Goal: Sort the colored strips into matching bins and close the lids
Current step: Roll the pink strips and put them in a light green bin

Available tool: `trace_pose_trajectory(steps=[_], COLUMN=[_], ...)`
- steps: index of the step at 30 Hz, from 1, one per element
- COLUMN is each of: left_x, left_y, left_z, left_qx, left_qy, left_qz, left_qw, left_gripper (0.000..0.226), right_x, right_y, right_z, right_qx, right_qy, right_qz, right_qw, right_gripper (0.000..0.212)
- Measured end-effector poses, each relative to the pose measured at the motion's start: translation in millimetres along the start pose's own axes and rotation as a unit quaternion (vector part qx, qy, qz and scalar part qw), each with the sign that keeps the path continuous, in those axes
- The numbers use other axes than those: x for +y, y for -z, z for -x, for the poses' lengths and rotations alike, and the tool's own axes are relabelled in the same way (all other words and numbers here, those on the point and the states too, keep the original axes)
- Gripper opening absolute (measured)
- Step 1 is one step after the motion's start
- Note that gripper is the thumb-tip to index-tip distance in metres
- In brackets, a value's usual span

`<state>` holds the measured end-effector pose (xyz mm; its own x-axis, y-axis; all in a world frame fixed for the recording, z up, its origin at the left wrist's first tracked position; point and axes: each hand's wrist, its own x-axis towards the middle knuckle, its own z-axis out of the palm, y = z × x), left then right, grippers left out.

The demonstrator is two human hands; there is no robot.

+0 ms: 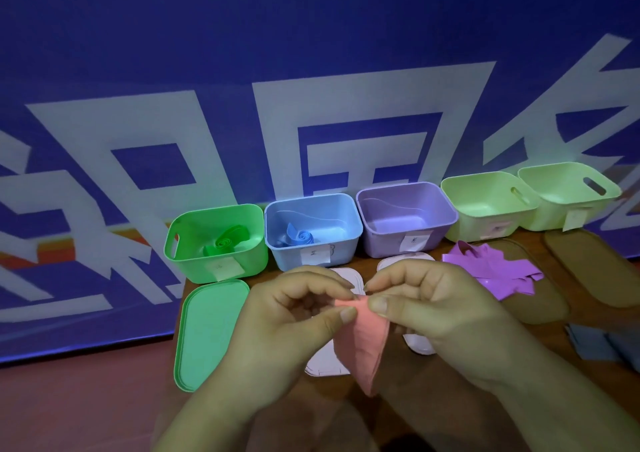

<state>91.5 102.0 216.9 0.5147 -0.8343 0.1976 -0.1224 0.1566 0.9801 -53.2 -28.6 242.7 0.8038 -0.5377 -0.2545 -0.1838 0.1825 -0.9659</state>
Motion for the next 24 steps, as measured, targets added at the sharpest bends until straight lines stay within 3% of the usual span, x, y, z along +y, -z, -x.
trace_pose_trajectory(steps=[4, 14, 20, 24], left_x=[4, 11, 9, 5], left_y=[-20, -75, -95, -100], left_z=[-10, -37, -48, -52], left_qx=[0.034, 0.09, 0.099, 0.075], left_qy=[0.014, 0.092, 0.115, 0.08], left_qz=[0.0, 0.034, 0.052, 0.044], left_qw=[0.999, 0.991, 0.987, 0.993], left_gripper=[0.018, 0.023, 0.019, 0.023], right_x=[-1, -3, -1, -2], right_y=[22, 72, 95, 103], right_z=[-5, -6, -13, -17], right_qx=[-0.016, 0.035, 0.047, 0.054], right_qy=[0.023, 0.139, 0.131, 0.112], right_qz=[0.021, 0.097, 0.113, 0.099], right_qw=[0.999, 0.985, 0.984, 0.987], right_gripper=[0.019, 0.027, 0.036, 0.031])
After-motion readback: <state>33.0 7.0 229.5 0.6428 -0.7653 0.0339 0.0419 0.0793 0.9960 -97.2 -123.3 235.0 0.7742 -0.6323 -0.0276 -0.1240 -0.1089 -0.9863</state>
